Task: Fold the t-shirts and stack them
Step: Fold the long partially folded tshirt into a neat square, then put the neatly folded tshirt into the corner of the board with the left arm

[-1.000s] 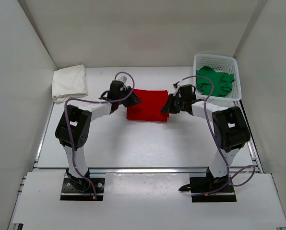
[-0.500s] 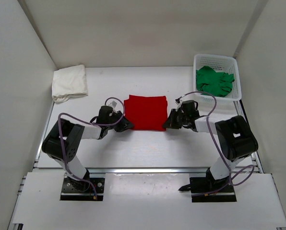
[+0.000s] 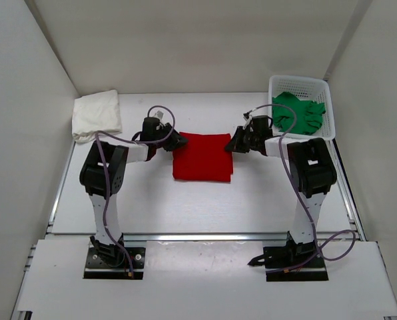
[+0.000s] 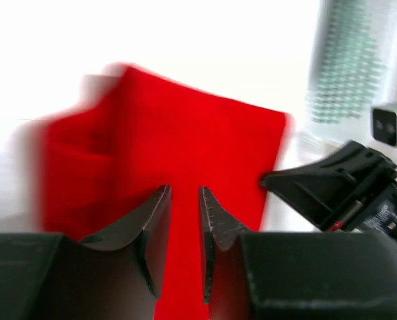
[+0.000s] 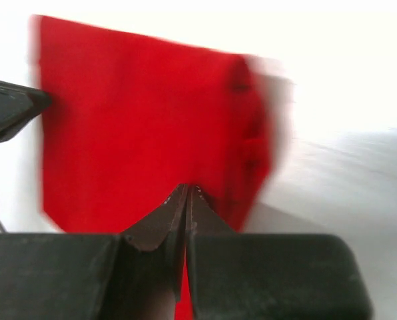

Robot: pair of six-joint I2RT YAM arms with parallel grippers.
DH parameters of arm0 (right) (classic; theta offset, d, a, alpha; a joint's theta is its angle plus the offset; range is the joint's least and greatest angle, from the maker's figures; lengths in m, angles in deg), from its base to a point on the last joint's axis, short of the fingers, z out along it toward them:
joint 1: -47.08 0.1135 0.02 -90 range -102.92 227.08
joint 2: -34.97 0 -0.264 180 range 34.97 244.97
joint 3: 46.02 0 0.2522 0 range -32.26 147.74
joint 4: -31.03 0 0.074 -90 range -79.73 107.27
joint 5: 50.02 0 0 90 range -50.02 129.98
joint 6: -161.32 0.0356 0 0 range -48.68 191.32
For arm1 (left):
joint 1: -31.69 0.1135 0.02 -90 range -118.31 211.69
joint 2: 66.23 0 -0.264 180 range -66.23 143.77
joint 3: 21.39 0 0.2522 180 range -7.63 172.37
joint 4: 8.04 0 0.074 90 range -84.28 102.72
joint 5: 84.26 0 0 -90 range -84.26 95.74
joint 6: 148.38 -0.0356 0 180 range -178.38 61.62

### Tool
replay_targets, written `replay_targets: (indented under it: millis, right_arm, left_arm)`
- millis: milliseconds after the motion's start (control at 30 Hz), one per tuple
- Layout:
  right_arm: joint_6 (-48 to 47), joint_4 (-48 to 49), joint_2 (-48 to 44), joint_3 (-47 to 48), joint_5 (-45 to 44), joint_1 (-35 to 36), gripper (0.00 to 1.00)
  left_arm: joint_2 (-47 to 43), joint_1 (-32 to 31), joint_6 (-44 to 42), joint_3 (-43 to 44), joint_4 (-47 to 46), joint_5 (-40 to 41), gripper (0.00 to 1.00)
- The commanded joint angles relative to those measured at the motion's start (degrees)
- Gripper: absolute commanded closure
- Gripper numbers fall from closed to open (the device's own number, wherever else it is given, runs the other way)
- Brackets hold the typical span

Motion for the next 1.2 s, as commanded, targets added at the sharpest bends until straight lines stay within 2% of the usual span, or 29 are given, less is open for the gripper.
replay_targets:
  millis: [0, 133, 267, 333, 400, 433, 500, 600, 700, 733, 767, 800, 900, 967, 1033, 1167]
  right_arm:
    - [0.2, -0.3, 4.0, 1.5, 1.1, -1.6, 1.0]
    - [-0.3, -0.7, 5.3, 2.2, 1.9, -1.6, 1.0]
    - [-0.7, -1.6, 2.9, 3.7, 2.4, -0.7, 1.0]
    - [-1.0, -3.1, 0.9, 4.2, 2.3, -0.4, 0.96]
    - [-1.4, -3.5, -1.8, 4.6, 2.8, 0.4, 0.78]
    - [-1.5, -3.9, -3.5, 4.2, 2.8, 0.6, 0.69]
    - [-1.7, -3.4, -6.5, 2.4, 2.7, 1.4, 0.59]
    - [-1.6, -1.1, -14.0, -3.3, 2.1, 2.0, 0.5]
    - [0.8, 3.4, -19.8, -11.5, 2.9, 1.9, 0.49]
    - [0.6, 5.0, -21.3, -15.3, 3.3, 1.6, 0.48]
    - [0.6, 5.9, -23.6, -18.4, 3.5, 1.8, 0.48]
    - [1.5, 7.5, -26.1, -20.2, 3.5, 1.7, 0.48]
    - [1.6, 9.8, -30.8, -26.8, 3.6, 0.6, 0.47]
    - [2.0, 10.9, -33.1, -30.8, 4.6, -0.6, 0.46]
    - [2.1, 11.5, -34.8, -32.8, 5.0, -1.8, 0.46]
    - [1.9, 11.6, -36.2, -34.5, 5.6, -2.5, 0.46]
  left_arm:
    - [3.5, 3.2, 0.1, 1.8, 4.1, -0.7, 0.67]
    - [4.0, 5.5, 1.9, -0.3, -0.2, -4.7, 0.66]
    - [-1.3, 5.2, 2.8, -0.9, -2.1, -3.7, 0.64]
    - [-4.8, 5.0, 1.0, -1.4, -0.3, -1.7, 0.59]
    - [-8.8, 4.9, -3.0, -2.0, 3.3, 1.2, 0.44]
    - [-9.8, 4.9, -5.7, -2.7, 4.2, 3.1, 0.29]
    - [-12.1, 5.4, -8.8, -3.9, 7.9, 4.4, 0.01]
    - [-13.7, 7.3, -10.5, -9.5, 6.2, 3.5, 0.02]
    - [-14.0, 7.9, -12.3, -12.1, 7.6, 2.6, 0.01]
    - [-13.9, 7.7, -13.9, -12.0, 9.4, 3.1, 0.05]
    - [-13.4, 7.5, -16.0, -11.0, 10.9, 4.9, 0.19]
    - [-13.3, 6.6, -16.8, -11.1, 13.5, 5.7, 0.22]
    - [-11.9, 5.4, -18.5, -10.5, 15.2, 6.5, 0.21]
    - [-9.9, 4.1, -18.4, -9.8, 14.0, 2.9, 0.16]
    - [-6.2, 2.9, -18.6, -7.7, 14.9, 1.1, 0.15]
    - [-1.8, 2.0, -16.1, -7.5, 11.1, -1.8, 0.26]
